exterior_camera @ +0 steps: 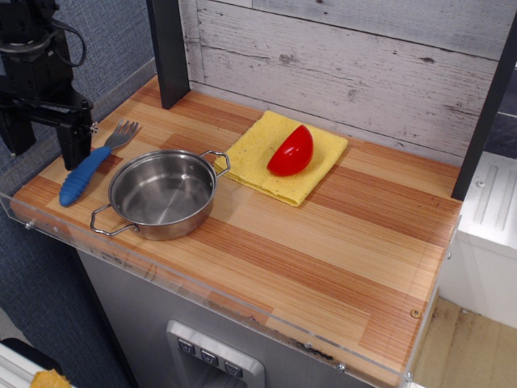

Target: Put the fork to the right of the cloth.

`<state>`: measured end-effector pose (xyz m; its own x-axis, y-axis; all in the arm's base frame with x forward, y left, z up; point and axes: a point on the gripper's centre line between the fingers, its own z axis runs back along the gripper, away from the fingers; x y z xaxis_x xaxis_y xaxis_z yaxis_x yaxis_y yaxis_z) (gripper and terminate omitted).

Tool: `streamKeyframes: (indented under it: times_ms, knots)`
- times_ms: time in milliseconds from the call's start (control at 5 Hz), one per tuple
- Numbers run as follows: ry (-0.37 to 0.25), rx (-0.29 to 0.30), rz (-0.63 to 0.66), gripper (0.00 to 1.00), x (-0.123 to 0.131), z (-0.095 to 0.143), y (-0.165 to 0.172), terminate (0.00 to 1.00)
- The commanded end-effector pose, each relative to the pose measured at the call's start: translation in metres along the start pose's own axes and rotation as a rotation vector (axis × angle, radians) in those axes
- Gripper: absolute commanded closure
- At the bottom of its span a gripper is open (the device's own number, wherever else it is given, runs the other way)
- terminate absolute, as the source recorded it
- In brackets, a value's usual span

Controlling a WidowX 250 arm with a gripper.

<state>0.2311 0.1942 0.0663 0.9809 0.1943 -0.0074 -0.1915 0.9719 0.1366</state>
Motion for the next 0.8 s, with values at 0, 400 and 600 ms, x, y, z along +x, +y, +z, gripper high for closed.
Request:
streamKeyframes:
  times_ms: [0, 400, 600]
  knots:
    - [0.027, 0.006, 0.011, 0.0, 0.01, -0.019, 0.012, 0.0]
    - [0.039, -0.003, -0.005, 0.0, 0.017, -0.036, 0.009, 0.0]
    - [0.048, -0.008, -0.011, 0.0, 0.019, -0.045, 0.006, 0.0]
